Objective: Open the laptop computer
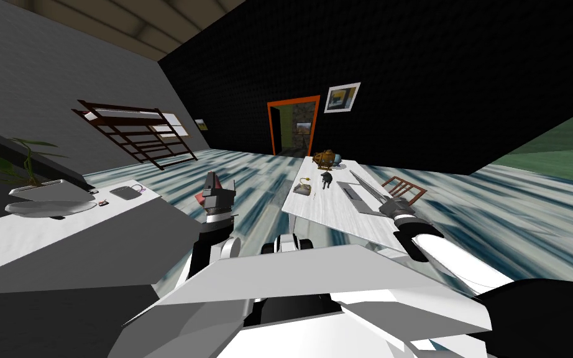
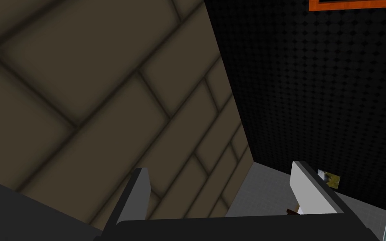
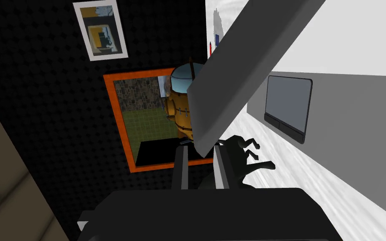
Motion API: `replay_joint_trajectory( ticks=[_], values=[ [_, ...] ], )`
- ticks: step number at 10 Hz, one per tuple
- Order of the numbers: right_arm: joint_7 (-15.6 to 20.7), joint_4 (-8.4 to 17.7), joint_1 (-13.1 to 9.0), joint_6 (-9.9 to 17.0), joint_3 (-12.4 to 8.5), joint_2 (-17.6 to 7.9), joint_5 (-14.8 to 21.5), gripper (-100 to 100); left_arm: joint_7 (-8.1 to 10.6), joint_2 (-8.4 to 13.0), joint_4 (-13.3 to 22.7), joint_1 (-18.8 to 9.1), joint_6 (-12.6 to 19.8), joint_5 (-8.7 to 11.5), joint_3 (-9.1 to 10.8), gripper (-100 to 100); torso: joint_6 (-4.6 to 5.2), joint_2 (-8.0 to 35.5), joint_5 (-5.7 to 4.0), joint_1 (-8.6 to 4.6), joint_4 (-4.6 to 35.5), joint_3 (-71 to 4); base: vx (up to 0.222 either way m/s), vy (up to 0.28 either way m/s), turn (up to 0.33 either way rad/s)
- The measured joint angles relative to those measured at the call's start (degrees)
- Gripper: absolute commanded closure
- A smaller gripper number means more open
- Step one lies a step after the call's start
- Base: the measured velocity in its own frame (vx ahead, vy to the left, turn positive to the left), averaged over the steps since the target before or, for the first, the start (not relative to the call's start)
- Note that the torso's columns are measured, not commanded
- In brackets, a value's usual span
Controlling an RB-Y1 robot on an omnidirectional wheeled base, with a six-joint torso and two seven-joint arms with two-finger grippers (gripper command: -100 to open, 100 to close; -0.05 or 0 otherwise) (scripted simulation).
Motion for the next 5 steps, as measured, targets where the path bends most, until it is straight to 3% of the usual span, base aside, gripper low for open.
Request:
replay_joint_trajectory(
  ticks=[2,4,5],
  values=[
    [-2.26,-0.14,0.73,0.2,-0.08,-0.04,3.16,100,0.0,0.01,0.0,0.0,0.0,0.0,0.01,0,0.04,0.21,0.09,0.01,0.1,0.11,0.026,0.013,0.027],
    [-5.08,0.9,2.27,2.38,0.59,-1.23,6.07,100,0.0,0.0,0.0,0.0,0.0,0.0,0.0,0,0.02,0.09,0.04,0.09,0.04,0.06,0.026,0.038,0.005],
    [-6.28,1.17,2.33,2.77,0.85,-1.25,7.86,-100,0.0,0.0,0.0,0.0,0.0,0.0,0.0,0,0.02,0.16,0.08,0.05,0.07,0.08,0.027,0.038,-0.128]
  ],
)
